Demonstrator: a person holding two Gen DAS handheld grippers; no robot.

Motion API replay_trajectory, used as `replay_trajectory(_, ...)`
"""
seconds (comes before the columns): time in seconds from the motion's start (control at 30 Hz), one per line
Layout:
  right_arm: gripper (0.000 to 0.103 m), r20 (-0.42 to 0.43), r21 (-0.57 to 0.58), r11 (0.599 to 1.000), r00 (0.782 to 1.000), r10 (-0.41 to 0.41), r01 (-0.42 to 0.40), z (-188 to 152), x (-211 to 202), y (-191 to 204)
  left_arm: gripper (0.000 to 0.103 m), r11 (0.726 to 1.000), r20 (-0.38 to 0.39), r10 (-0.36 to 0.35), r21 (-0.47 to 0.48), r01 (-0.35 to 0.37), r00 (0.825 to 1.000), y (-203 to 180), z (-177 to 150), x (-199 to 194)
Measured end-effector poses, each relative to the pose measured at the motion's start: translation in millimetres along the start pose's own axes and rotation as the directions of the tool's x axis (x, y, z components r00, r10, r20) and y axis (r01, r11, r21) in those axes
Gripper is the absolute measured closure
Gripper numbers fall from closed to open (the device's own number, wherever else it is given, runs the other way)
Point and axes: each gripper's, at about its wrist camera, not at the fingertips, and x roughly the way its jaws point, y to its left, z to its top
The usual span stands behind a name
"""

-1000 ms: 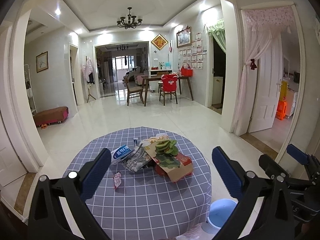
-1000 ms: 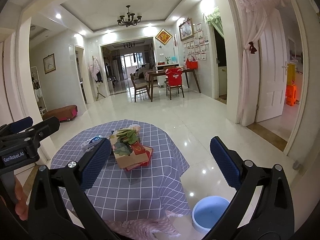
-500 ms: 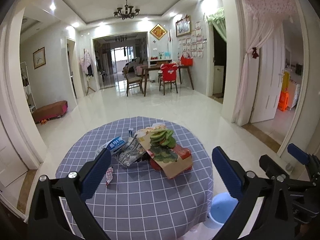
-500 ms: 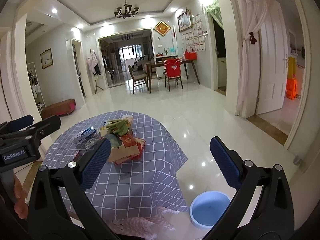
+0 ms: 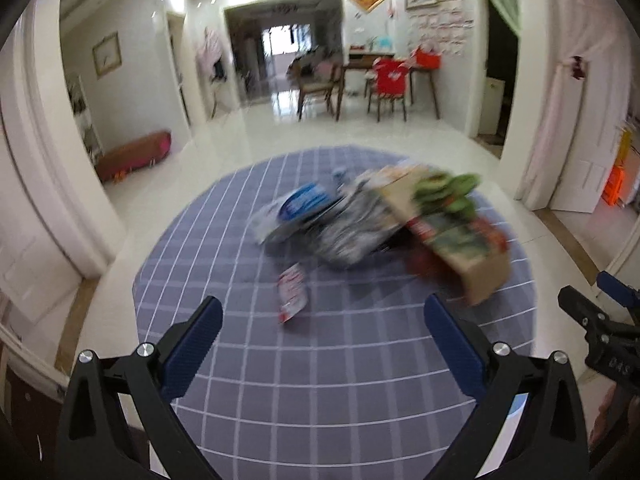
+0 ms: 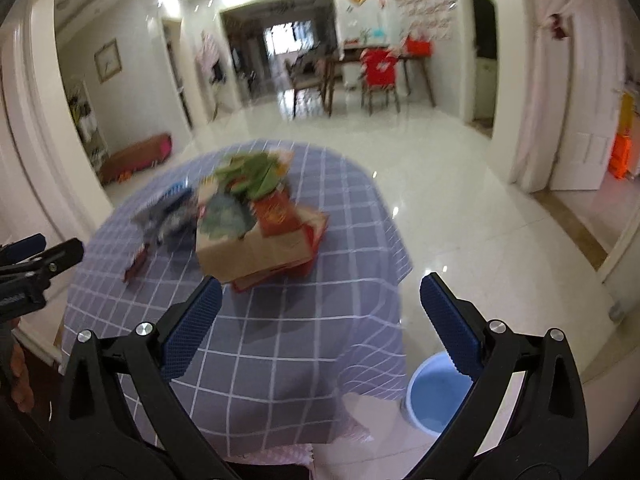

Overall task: Collect trash
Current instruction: 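Grasp the red-and-white wrapper with the left tool while the right grasps the toothpaste box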

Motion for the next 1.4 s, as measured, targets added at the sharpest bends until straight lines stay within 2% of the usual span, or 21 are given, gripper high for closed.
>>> replay_trajectory(0.13,0.006,-0.026,-0.034,0.999,0.999,0.020,-0.021,5,19,22,0.004,0.998,-0.050,-0.029,-0.050,0.027,0.998,26,-5,23)
replay_trajectory(0.3,0.006,-0.012,-0.054,0.998,1.000,0.019,-0.019,10,26,41,0.004,0.998,-0.089,-0.038,-0.047,0.034,0.995,45,-11,49)
replay_trajectory(0.37,0.006,-0.010,-0.060,0.998,1.000,0.008,-0.008,11,30,50,0.004,0.996,-0.113,-0.066,-0.060,0.059,0.991,51,-12,62)
replay_trajectory(0.47,0.006,-0.017,-0.063,0.998,1.000,0.005,-0.006,14,40,62,0.004,0.984,-0.134,-0.164,-0.093,0.152,0.977,52,-12,77)
replay_trajectory(0.6,0.006,-0.022,-0.083,0.996,1.000,-0.014,0.012,19,52,77,0.008,0.984,-0.167,-0.165,-0.093,0.151,0.972,47,-8,103)
replay_trajectory(0.67,0.006,-0.018,-0.087,0.996,1.000,-0.022,0.020,22,55,83,0.033,0.981,-0.186,-0.183,-0.101,0.167,0.965,47,-6,112)
replay_trajectory(0.73,0.006,-0.010,-0.097,0.995,1.000,-0.028,0.027,26,59,91,0.043,0.979,-0.221,-0.192,-0.116,0.170,0.956,48,-5,125)
replay_trajectory(0.8,0.006,-0.002,-0.108,0.993,0.999,-0.038,0.037,30,61,97,0.047,0.980,-0.217,-0.190,-0.106,0.171,0.958,48,-3,130)
replay_trajectory(0.83,0.006,0.001,-0.114,0.993,0.999,-0.042,0.042,33,63,101,0.058,0.984,-0.217,-0.171,-0.094,0.154,0.961,47,-2,132)
replay_trajectory(0.87,0.006,0.005,-0.119,0.992,0.999,-0.045,0.045,34,65,105,0.079,0.985,-0.213,-0.165,-0.090,0.149,0.963,47,1,135)
replay_trajectory(0.97,0.006,0.019,-0.140,0.989,0.999,-0.044,0.047,41,67,118,0.083,0.973,-0.185,-0.214,-0.133,0.191,0.959,59,4,134)
replay_trajectory(1.03,0.006,0.044,-0.177,0.983,0.998,-0.048,0.055,44,69,135,0.084,0.970,-0.143,-0.213,-0.152,0.191,0.967,71,7,124)
replay_trajectory(1.13,0.006,0.085,-0.259,0.963,0.995,-0.052,0.072,48,72,165,0.084,0.965,-0.085,-0.204,-0.187,0.185,0.975,92,11,109)
replay_trajectory(1.27,0.006,0.073,-0.387,0.921,0.997,-0.022,0.049,51,92,212,0.084,0.965,-0.030,-0.150,-0.222,0.139,0.988,123,17,96)
replay_trajectory(1.33,0.006,0.055,-0.490,0.871,0.998,-0.016,0.041,51,109,239,0.084,0.966,-0.024,-0.119,-0.233,0.110,0.993,137,17,97)
replay_trajectory(1.4,0.006,0.050,-0.611,0.789,0.998,-0.044,0.065,46,131,267,0.084,0.963,-0.035,-0.120,-0.248,0.107,0.992,149,21,105)
